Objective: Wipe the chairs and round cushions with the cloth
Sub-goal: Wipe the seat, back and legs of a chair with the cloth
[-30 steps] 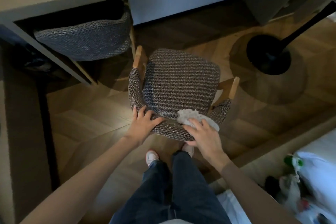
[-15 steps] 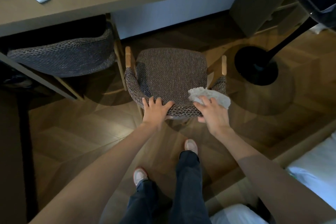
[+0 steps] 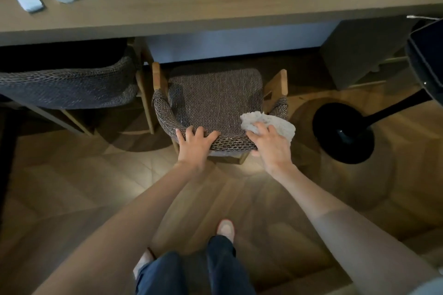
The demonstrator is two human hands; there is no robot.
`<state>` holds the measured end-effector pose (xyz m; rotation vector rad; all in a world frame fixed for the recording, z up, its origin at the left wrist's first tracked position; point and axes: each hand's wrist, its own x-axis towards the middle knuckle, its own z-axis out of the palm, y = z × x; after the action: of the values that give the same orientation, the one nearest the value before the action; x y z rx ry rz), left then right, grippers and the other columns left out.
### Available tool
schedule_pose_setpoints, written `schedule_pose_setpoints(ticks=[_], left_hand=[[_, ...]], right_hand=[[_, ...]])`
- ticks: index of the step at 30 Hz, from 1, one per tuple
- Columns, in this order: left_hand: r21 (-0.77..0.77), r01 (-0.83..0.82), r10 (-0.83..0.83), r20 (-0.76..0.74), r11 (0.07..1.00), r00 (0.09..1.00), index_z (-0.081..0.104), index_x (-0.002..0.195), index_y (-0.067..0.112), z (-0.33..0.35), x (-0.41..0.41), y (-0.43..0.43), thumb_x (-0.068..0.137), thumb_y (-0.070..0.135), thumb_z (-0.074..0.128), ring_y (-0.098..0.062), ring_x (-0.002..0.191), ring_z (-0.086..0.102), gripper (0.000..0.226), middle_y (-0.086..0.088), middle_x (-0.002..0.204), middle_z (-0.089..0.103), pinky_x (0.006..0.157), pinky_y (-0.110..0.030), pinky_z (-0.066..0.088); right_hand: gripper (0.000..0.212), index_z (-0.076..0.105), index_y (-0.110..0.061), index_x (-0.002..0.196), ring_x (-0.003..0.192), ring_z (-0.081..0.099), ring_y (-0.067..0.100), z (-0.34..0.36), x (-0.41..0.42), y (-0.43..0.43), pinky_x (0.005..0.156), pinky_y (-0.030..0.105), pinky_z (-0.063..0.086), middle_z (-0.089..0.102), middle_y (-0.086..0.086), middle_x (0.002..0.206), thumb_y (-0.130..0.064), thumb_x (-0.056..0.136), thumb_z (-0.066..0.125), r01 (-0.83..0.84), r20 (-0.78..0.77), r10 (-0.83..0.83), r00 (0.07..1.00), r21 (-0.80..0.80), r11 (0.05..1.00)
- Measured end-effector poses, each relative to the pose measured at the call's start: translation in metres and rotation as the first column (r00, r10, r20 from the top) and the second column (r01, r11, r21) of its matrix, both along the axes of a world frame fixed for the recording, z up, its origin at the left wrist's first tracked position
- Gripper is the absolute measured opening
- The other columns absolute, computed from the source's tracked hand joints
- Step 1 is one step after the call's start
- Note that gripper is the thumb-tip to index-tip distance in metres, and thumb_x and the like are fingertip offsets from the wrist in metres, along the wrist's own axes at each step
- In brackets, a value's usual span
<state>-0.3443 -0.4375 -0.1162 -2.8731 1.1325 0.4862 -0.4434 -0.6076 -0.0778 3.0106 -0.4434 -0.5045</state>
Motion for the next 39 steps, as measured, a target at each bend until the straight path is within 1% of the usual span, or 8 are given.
schedule_pose_setpoints(ticks=[10, 15, 21, 29, 31, 34, 36, 39], left_hand=[[0.018, -0.074, 0.074, 0.029, 0.997, 0.997, 0.019, 0.144, 0.035, -0.001, 0.104, -0.069, 0.081, 0.005, 0.065, -0.041, 0.135, 0.024, 0.083, -0.01, 0.14, 0.032, 0.11, -0.067, 0.016], [0.021, -0.106, 0.105, 0.028, 0.994, 0.994, 0.02, 0.143, 0.036, -0.012, 0.163, -0.094, 0.085, 0.007, 0.062, -0.042, 0.136, 0.023, 0.077, -0.011, 0.141, 0.032, 0.11, -0.067, 0.016], [0.028, -0.13, 0.129, 0.031, 0.991, 0.991, 0.02, 0.143, 0.034, -0.012, 0.226, -0.122, 0.083, 0.002, 0.063, -0.043, 0.136, 0.022, 0.081, -0.012, 0.14, 0.031, 0.11, -0.067, 0.015], [0.004, -0.149, 0.149, 0.031, 0.989, 0.988, 0.023, 0.141, 0.03, -0.014, 0.257, -0.153, 0.079, 0.002, 0.069, -0.041, 0.134, 0.027, 0.082, -0.011, 0.137, 0.034, 0.109, -0.068, 0.017], [-0.011, -0.161, 0.161, -0.018, 0.987, 0.987, 0.023, 0.143, 0.029, -0.011, 0.258, -0.154, 0.082, 0.005, 0.066, -0.04, 0.136, 0.023, 0.079, -0.01, 0.14, 0.032, 0.111, -0.067, 0.013], [-0.113, -0.208, 0.187, -0.178, 0.971, 0.966, 0.023, 0.148, 0.028, -0.005, 0.257, -0.144, 0.092, 0.013, 0.056, -0.036, 0.143, 0.014, 0.067, -0.008, 0.149, 0.029, 0.114, -0.062, 0.008], [-0.257, -0.27, 0.196, -0.278, 0.928, 0.94, 0.024, 0.149, 0.025, 0.004, 0.251, -0.132, 0.096, 0.016, 0.052, -0.033, 0.142, 0.021, 0.061, -0.008, 0.151, 0.032, 0.116, -0.056, 0.016], [-0.477, -0.383, 0.187, -0.408, 0.791, 0.894, 0.02, 0.151, 0.026, 0.027, 0.229, -0.116, 0.097, 0.021, 0.054, -0.027, 0.134, 0.037, 0.064, -0.009, 0.149, 0.036, 0.111, -0.043, 0.033]], right_hand=[[0.051, 0.044, -0.022, 0.14, 0.123, 0.038, 0.025, -0.007, 0.114, -0.075, 0.085, 0.038, 0.051, 0.03, 0.006, 0.146, -0.024, 0.092, 0.061, -0.049, 0.043, 0.047, 0.998, 0.038, 0.998], [0.052, 0.042, -0.023, 0.142, 0.127, 0.034, 0.026, -0.018, 0.178, -0.098, 0.086, 0.037, 0.049, 0.025, 0.005, 0.149, -0.023, 0.093, 0.06, -0.039, 0.026, 0.038, 0.999, 0.045, 0.998], [0.052, 0.042, -0.025, 0.141, 0.126, 0.035, 0.026, -0.019, 0.245, -0.125, 0.084, 0.035, 0.049, 0.026, 0.005, 0.149, -0.023, 0.093, 0.06, -0.032, 0.041, 0.031, 0.999, 0.019, 0.999], [0.067, 0.04, -0.026, 0.143, 0.123, 0.035, 0.028, -0.017, 0.283, -0.145, 0.087, 0.036, 0.049, 0.022, 0.006, 0.149, -0.01, 0.085, 0.069, 0.039, 0.016, -0.039, 0.999, -0.013, 0.999], [0.068, 0.042, -0.025, 0.143, 0.126, 0.034, 0.029, -0.013, 0.284, -0.143, 0.091, 0.038, 0.05, 0.022, 0.006, 0.15, -0.004, 0.084, 0.069, 0.081, 0.026, -0.082, 0.996, 0.058, 0.995], [0.067, 0.049, -0.026, 0.14, 0.131, 0.035, 0.028, -0.002, 0.279, -0.142, 0.096, 0.041, 0.048, 0.031, 0.005, 0.147, 0.01, 0.084, 0.058, 0.142, 0.106, -0.179, 0.978, 0.288, 0.947], [0.064, 0.052, -0.028, 0.136, 0.126, 0.043, 0.023, 0.01, 0.269, -0.142, 0.094, 0.04, 0.048, 0.04, 0.001, 0.139, 0.011, 0.085, 0.055, 0.095, 0.209, -0.203, 0.957, 0.433, 0.896], [0.062, 0.046, -0.03, 0.13, 0.122, 0.046, 0.012, 0.031, 0.248, -0.134, 0.092, 0.04, 0.05, 0.046, -0.009, 0.133, 0.004, 0.081, 0.063, -0.014, 0.299, -0.209, 0.931, 0.603, 0.798]])
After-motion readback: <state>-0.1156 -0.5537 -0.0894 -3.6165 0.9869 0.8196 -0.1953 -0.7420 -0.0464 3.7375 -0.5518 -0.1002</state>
